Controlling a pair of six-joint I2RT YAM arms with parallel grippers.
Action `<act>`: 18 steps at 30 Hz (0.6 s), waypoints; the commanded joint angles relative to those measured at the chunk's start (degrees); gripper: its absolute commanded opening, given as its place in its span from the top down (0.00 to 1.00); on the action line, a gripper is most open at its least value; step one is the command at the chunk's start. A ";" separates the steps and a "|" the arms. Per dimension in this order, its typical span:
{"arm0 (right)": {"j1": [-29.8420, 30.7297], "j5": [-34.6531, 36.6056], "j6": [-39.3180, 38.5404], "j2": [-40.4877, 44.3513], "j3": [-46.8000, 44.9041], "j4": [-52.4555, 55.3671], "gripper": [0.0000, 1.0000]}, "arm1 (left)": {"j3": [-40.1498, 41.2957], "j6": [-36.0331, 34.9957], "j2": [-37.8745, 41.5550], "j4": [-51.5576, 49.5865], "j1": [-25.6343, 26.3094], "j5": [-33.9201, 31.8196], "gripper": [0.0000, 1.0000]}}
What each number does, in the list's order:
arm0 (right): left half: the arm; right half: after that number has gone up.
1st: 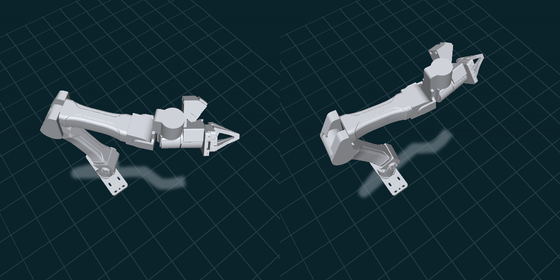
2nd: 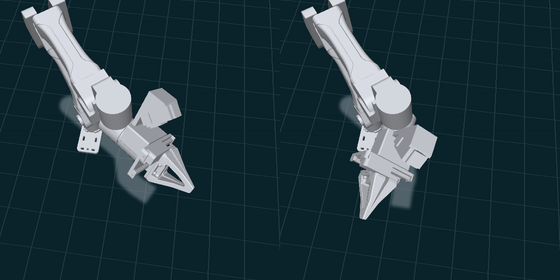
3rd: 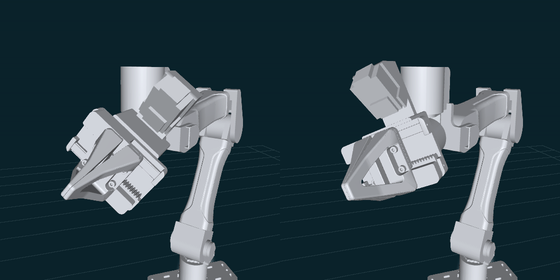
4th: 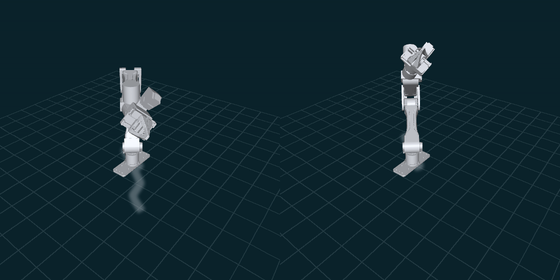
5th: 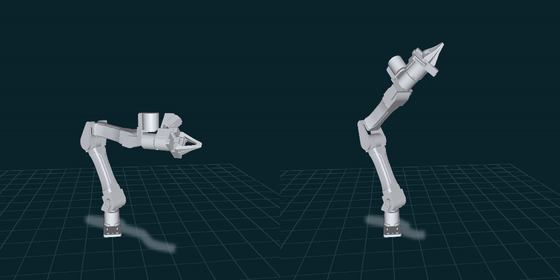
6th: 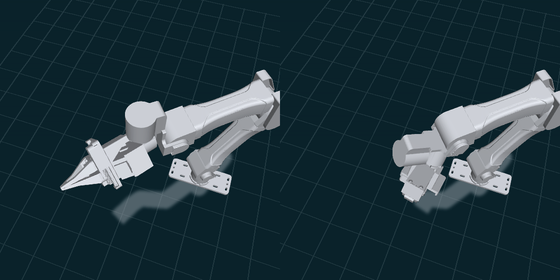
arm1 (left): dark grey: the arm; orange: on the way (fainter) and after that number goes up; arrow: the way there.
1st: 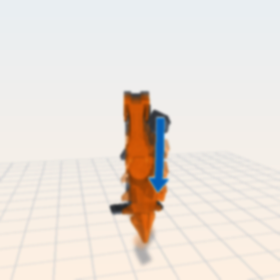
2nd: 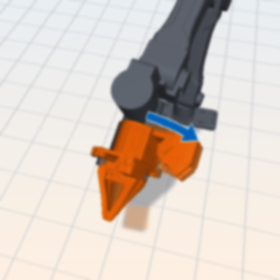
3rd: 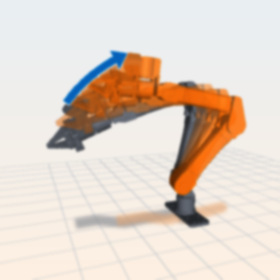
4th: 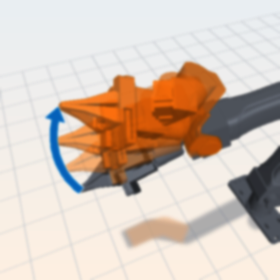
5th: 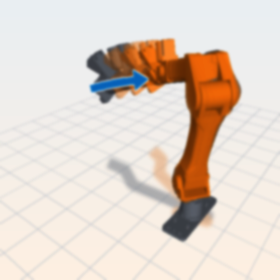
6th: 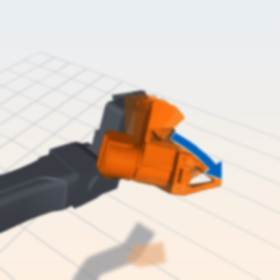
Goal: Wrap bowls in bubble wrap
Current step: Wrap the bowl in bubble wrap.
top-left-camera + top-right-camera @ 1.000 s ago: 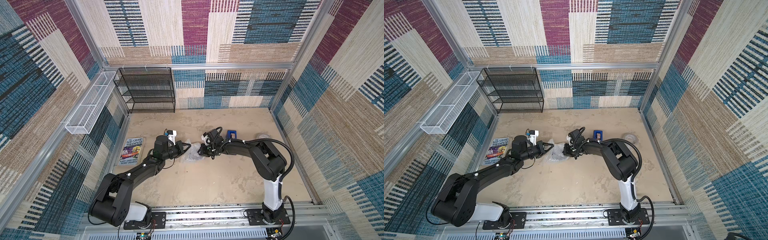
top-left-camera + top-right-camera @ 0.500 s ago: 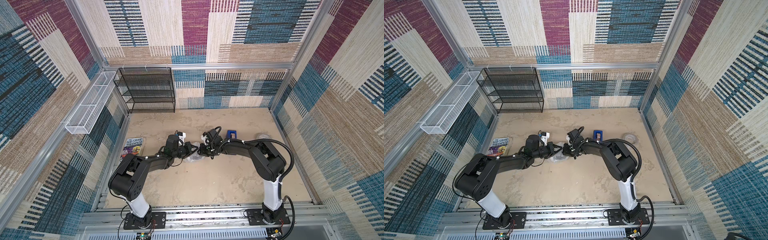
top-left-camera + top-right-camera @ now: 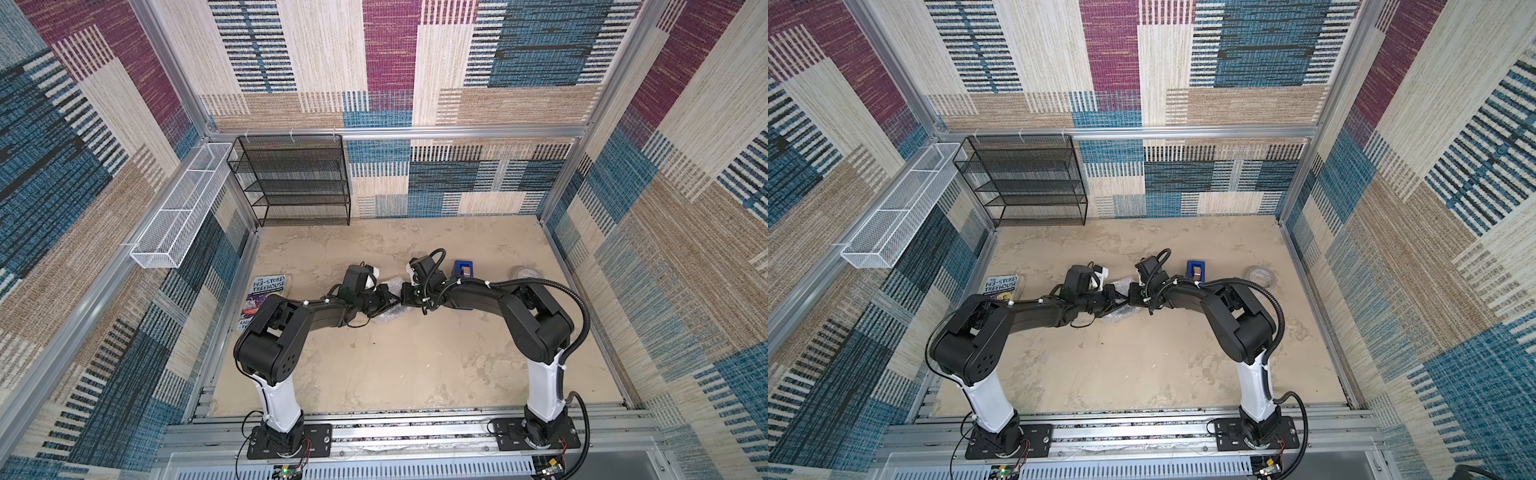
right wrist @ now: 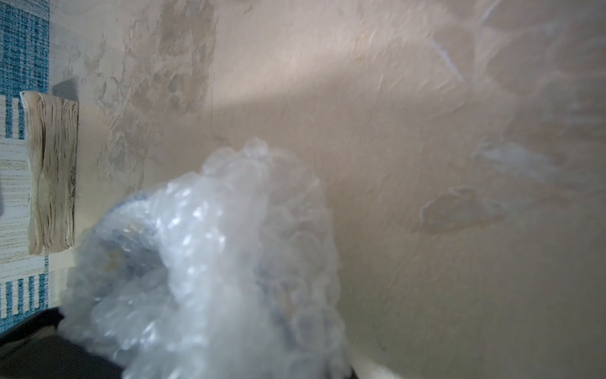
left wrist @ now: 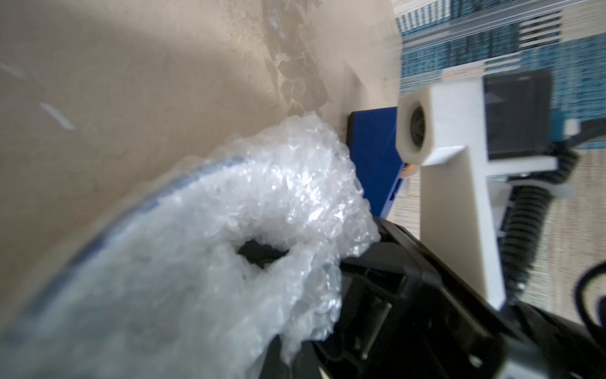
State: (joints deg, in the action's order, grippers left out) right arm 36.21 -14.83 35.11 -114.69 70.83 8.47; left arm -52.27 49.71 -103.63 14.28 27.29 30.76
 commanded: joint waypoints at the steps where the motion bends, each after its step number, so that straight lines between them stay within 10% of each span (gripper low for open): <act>1: 1.71 -12.45 0.93 -0.53 -0.40 1.51 1.00 | -3.89 -10.19 0.95 -19.27 1.37 -6.89 0.96; 6: 1.70 -15.09 1.00 -0.38 -0.64 0.36 1.00 | -9.69 -13.33 -1.77 -29.05 1.54 -9.42 0.95; 12: 1.63 -17.30 0.88 2.90 -2.86 -0.91 0.70 | -13.18 -15.51 -4.46 -34.53 1.63 -10.28 1.00; 18: 1.32 -17.21 0.48 6.13 -3.76 -0.73 0.64 | -15.35 -17.19 -4.56 -37.82 1.71 -11.03 1.00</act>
State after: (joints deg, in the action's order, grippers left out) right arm 37.08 -23.53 35.94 -110.04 67.00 9.82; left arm -67.00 35.09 -107.57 -21.12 28.82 22.09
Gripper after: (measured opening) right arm 0.362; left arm 0.054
